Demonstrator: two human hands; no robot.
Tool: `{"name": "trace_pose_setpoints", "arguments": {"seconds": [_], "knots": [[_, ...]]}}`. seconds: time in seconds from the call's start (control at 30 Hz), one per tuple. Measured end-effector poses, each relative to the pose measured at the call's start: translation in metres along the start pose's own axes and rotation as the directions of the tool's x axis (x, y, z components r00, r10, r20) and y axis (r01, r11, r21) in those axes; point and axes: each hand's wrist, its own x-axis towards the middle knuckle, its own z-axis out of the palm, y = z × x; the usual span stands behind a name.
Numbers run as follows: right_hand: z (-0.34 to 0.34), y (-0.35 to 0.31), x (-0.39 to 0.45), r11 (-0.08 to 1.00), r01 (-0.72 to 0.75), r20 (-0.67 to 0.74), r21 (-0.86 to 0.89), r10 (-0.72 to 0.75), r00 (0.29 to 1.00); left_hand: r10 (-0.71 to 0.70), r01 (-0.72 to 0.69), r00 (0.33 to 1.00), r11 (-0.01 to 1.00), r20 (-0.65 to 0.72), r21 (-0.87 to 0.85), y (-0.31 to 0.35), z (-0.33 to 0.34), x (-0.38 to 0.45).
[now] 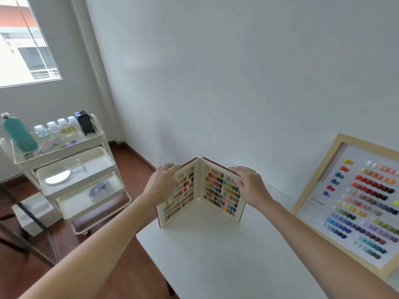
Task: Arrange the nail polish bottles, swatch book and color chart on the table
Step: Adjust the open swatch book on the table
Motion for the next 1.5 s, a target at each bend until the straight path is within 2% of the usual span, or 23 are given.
{"name": "trace_pose_setpoints", "arguments": {"seconds": [0.13, 0.3, 0.43, 0.6, 0.83, 1.07, 1.33, 1.5], "knots": [[0.014, 0.014, 0.018, 0.994, -0.019, 0.110, -0.106, 0.031, 0.993, 0.010, -0.011, 0.998, 1.000, 0.069, 0.008, -0.011, 0.007, 0.011], [0.025, 0.023, 0.026, 0.993, -0.002, 0.147, -0.120, 0.020, 0.989, 0.052, -0.061, 0.994, 0.995, 0.101, 0.082, -0.031, 0.007, 0.018], [0.026, 0.027, 0.029, 0.977, 0.007, 0.222, -0.215, 0.042, 0.974, 0.201, -0.203, 0.971, 0.979, 0.129, 0.007, -0.048, 0.005, 0.022], [0.024, 0.037, 0.034, 0.962, 0.032, 0.246, -0.272, 0.037, 0.969, 0.371, -0.366, 0.923, 0.929, 0.101, -0.059, -0.066, 0.005, 0.044], [0.004, 0.072, 0.044, 0.949, -0.044, 0.183, -0.313, 0.106, 0.977, 0.476, -0.462, 0.870, 0.878, 0.130, -0.123, -0.052, 0.016, 0.099], [-0.039, 0.123, 0.058, 0.911, -0.165, 0.068, -0.379, 0.205, 0.976, 0.605, -0.584, 0.788, 0.794, 0.119, -0.168, -0.001, 0.045, 0.171], [-0.066, 0.169, 0.080, 0.837, -0.276, -0.051, -0.473, 0.286, 0.957, 0.690, -0.658, 0.716, 0.717, 0.105, -0.229, 0.051, 0.090, 0.246], [-0.065, 0.187, 0.085, 0.785, -0.321, -0.083, -0.529, 0.329, 0.941, 0.703, -0.669, 0.700, 0.708, 0.130, -0.225, 0.069, 0.111, 0.271]]}}
